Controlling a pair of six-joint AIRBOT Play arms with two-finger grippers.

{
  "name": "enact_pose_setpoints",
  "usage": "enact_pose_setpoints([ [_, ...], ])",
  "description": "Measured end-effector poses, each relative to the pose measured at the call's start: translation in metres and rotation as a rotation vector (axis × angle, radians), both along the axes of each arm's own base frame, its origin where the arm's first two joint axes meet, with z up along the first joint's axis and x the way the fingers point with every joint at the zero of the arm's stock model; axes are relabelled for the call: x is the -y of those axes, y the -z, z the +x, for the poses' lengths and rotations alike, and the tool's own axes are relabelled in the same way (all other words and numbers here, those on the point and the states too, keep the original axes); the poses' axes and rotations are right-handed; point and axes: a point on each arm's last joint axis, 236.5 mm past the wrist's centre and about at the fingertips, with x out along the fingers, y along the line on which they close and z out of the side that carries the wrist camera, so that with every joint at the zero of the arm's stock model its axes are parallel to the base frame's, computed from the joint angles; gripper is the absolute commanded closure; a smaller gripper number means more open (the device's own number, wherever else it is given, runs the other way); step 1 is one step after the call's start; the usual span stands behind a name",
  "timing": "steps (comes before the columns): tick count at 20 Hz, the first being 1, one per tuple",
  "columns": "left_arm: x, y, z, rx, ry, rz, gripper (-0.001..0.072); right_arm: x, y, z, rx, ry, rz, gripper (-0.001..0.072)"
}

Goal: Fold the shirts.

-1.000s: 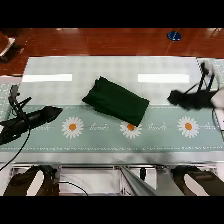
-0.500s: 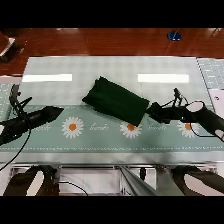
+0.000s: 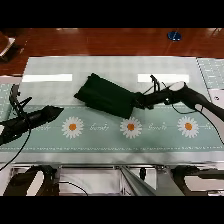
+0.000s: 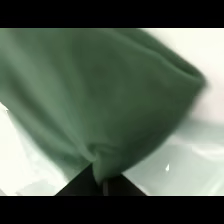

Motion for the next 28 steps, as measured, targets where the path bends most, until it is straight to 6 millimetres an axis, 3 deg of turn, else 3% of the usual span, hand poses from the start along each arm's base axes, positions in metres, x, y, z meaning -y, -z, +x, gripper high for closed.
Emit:
enact_pose_setpoints([
  [3,-0.001,0.0,0.001,0.003,-0.004,0.002,0.0684,-0.015,-0.056,0.025,0.134,-0.12,-0.028,0.0691],
  [6,-0.001,0.0,0.001,0.004,-0.005,0.002,0.0684,-0.017,-0.129,0.054,0.294,-0.179,-0.059,0.0691],
  [9,-0.001,0.0,0.001,0.004,-0.006,0.002,0.0684,0.009,-0.189,0.078,0.41,-0.159,-0.145,0.0692],
  [12,-0.001,0.0,0.001,0.003,-0.004,0.001,0.0684,0.063,-0.23,0.089,0.449,-0.086,-0.243,0.0692],
  [15,0.0,0.0,0.0,0.0,0.0,0.0,0.0684,0.13,-0.253,0.087,0.422,0.028,-0.317,0.0691],
  [19,0.0,0.0,0.0,-0.002,0.002,-0.001,0.0684,0.221,-0.274,0.065,0.359,0.211,-0.382,0.0691],
  [24,0.0,0.0,-0.001,-0.002,0.002,-0.001,0.0684,0.315,-0.284,0.012,0.226,0.427,-0.442,0.0692],
  [28,0.0,0.0,0.0,-0.001,0.003,0.001,0.0684,0.362,-0.275,-0.043,0.098,0.586,-0.494,0.0691],
])
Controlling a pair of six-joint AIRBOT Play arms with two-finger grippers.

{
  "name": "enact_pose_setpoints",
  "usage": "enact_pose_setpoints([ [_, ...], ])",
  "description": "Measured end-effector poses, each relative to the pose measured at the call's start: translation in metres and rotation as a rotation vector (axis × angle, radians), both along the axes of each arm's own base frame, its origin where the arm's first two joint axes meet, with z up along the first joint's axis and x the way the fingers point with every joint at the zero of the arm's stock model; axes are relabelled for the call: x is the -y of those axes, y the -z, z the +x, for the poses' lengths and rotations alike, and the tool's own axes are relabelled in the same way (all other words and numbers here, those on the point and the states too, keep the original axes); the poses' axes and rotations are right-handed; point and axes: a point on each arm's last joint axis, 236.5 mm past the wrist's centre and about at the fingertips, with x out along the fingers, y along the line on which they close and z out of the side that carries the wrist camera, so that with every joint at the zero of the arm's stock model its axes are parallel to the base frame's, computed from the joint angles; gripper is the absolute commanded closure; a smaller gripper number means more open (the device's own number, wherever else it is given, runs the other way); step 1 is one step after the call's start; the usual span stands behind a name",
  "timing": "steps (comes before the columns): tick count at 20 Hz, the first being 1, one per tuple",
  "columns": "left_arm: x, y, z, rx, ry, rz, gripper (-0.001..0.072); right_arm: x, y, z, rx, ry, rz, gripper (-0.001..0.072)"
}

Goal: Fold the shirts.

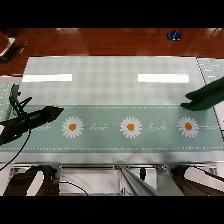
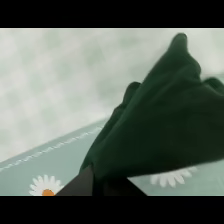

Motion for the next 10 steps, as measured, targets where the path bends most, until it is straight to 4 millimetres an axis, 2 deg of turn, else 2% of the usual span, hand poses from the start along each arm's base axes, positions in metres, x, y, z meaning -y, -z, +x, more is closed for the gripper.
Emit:
enact_pose_setpoints([
  [3,-0.001,0.0,0.001,0.005,-0.004,0.003,0.0684,0.024,0.029,-0.058,-0.12,0.161,0.007,0.0691],
  [6,-0.002,-0.001,0.002,0.009,-0.007,0.006,0.0684,0.037,0.065,-0.126,-0.26,0.339,0.005,0.069],
  [7,-0.002,-0.001,0.002,0.012,-0.007,0.008,0.0684,0.037,0.078,-0.152,-0.318,0.398,-0.005,0.061],
  [8,-0.002,-0.001,0.003,0.014,-0.006,0.01,0.0684,0.036,0.089,-0.174,-0.373,0.452,-0.016,0.0387],
  [9,-0.002,-0.001,0.003,0.014,-0.005,0.011,0.0684,0.035,0.102,-0.197,-0.44,0.502,-0.032,0.0306],
  [10,-0.002,-0.001,0.003,0.015,-0.004,0.012,0.0684,0.034,0.113,-0.216,-0.496,0.541,-0.047,0.0308],
])
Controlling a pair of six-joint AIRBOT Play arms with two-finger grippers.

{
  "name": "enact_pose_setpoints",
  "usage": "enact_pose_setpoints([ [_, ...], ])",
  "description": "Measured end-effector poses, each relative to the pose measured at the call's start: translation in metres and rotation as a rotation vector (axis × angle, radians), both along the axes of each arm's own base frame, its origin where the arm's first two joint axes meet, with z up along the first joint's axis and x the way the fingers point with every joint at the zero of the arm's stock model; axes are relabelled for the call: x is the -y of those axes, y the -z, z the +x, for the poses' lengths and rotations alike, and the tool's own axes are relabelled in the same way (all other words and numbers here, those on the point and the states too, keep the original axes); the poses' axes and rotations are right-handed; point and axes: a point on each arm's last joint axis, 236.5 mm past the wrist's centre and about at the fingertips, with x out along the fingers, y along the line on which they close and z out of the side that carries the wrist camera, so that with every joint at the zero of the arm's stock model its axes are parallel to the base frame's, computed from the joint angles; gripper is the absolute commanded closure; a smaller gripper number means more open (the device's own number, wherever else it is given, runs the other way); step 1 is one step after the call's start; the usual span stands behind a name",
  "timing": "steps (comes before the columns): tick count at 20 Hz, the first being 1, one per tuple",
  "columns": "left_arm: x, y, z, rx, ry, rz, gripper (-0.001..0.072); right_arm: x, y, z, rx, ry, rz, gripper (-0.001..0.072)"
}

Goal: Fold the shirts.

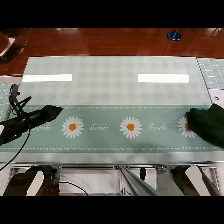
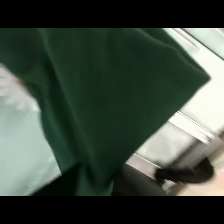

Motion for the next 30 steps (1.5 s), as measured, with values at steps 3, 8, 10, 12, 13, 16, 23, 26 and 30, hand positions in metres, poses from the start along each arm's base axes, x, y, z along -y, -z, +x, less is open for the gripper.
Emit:
enact_pose_setpoints([
  [3,-0.001,-0.001,0.001,0.004,-0.003,0.002,0.0684,-0.003,0.02,-0.029,-0.105,0.037,-0.014,0.0312],
  [8,-0.028,-0.059,0.044,0.148,-0.084,0.044,0.0685,0.032,-0.01,0.022,-0.002,-0.1,-0.166,0.0691],
  [10,-0.033,-0.108,0.07,0.236,-0.073,0.062,0.0685,0.028,-0.038,0.103,0.214,-0.264,-0.19,0.0691],
  [12,-0.024,-0.155,0.094,0.31,-0.018,0.075,0.0685,-0.004,-0.063,0.187,0.436,-0.44,-0.179,0.0691],
  [13,-0.013,-0.176,0.104,0.343,0.022,0.073,0.0686,-0.035,-0.073,0.227,0.539,-0.548,-0.153,0.0691],
  [16,0.021,-0.185,0.119,0.336,0.133,0.122,0.0685,-0.13,-0.058,0.298,0.626,-0.845,-0.095,0.0691],
  [23,0.036,-0.048,0.122,-0.01,0.207,0.42,0.0684,-0.227,0.096,0.315,0.339,-1.108,-0.05,0.0691],
  [26,0.029,-0.028,0.124,-0.057,0.196,0.472,0.0684,-0.233,0.113,0.313,0.302,-1.122,-0.052,0.0691],
  [30,0.024,-0.018,0.123,-0.086,0.193,0.501,0.0684,-0.235,0.119,0.306,0.271,-1.131,-0.046,0.0691],
])
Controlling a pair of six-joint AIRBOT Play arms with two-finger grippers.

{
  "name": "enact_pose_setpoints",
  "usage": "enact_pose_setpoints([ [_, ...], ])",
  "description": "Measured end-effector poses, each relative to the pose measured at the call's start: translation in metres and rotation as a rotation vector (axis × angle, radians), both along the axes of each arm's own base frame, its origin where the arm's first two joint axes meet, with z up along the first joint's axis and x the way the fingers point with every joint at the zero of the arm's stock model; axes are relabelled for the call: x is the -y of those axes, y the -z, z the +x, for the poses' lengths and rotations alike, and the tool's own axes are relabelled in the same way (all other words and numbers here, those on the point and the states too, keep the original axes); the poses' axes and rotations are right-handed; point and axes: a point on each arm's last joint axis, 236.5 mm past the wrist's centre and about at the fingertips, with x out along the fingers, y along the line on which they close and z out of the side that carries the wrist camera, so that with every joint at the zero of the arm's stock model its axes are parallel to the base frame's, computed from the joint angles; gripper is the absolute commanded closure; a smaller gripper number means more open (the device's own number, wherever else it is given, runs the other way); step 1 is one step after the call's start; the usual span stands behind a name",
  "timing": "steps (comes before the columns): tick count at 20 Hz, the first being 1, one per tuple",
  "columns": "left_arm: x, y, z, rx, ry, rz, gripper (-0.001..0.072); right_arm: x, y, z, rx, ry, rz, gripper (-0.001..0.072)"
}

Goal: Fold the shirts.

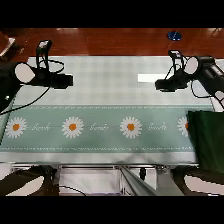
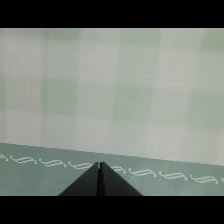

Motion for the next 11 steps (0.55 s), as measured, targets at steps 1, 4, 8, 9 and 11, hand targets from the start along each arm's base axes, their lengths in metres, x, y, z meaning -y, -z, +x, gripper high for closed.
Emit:
enact_pose_setpoints([
  [1,-0.0008,0.0012,0.0001,-0.003,-0.002,0.004,0.0684,0.0,0.0004,-0.0007,-0.003,0.0,-0.002,0.0691],
  [4,-0.0018,0.0028,0.0004,-0.006,-0.005,0.009,0.0684,0.0,0.0011,-0.0014,-0.005,-0.001,-0.005,0.0691],
  [8,-0.0026,0.0036,0.0005,-0.007,-0.006,0.014,0.0684,0.0004,0.0012,-0.0016,-0.005,-0.002,-0.009,0.0691],
  [9,-0.0027,0.0035,0.0004,-0.007,-0.006,0.014,0.0684,0.0004,0.001,-0.0017,-0.005,-0.002,-0.009,0.0691],
  [11,-0.0028,0.0036,0.0005,-0.007,-0.008,0.014,0.0684,0.0004,0.001,-0.0017,-0.005,-0.002,-0.009,0.0691],
])
